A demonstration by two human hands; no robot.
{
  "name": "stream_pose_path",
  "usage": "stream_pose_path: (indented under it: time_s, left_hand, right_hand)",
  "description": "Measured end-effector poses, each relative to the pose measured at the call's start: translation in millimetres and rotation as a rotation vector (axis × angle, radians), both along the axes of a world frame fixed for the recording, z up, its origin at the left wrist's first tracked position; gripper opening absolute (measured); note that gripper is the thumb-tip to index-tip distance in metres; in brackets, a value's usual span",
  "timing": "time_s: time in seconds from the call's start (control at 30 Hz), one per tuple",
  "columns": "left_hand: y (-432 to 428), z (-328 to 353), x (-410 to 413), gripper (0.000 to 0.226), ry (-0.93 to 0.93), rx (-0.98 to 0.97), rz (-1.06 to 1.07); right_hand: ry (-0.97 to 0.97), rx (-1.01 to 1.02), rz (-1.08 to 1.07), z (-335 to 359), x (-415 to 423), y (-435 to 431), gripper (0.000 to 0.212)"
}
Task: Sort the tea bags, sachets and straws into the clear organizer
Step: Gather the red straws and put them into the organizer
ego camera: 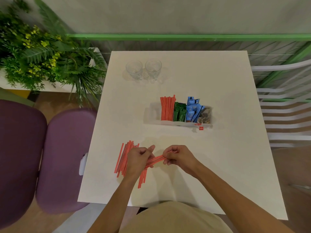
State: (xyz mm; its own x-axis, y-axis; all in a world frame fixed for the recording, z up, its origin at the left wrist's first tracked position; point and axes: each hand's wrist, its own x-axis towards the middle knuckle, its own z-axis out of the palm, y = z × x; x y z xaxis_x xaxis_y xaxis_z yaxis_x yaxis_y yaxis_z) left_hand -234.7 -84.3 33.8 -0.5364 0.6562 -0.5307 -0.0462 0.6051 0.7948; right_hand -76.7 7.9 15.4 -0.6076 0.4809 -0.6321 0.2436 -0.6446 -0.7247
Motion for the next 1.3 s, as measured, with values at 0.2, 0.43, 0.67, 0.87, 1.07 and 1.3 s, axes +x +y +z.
stream_pose_path:
  time_s: [0.2,0.43,0.67,0.87,1.07,1.3]
  left_hand:
    - [10,4,5,0.031,0.040,-0.008,-0.033]
    - [7,15,4,0.019,0.024,0.070,-0.372]
    - [11,9,-1,0.016,0.002,0.084,-0.368]
    - [15,3,-9,0.015,-0.083,0.074,-0.251]
    - [24,-5,-10,0.012,-0.090,0.102,-0.217]
    - [29,-15,-12,0.013,-0.206,0.129,-0.027]
  right_hand:
    - [0.025,-0.030,0.008,0,-5,-8,0.008]
    - [0.009,-0.092,-0.131,0,0,8,0.013]
    - [0.017,-0.123,-0.062,2,3,13,0.019]
    - [0.012,-0.028,-0.131,7,6,30,0.015]
    - [-0.025,0.030,-0.077,13,2,48,0.014]
    - [-0.198,0.339,0.242,44,-14,114,0.012]
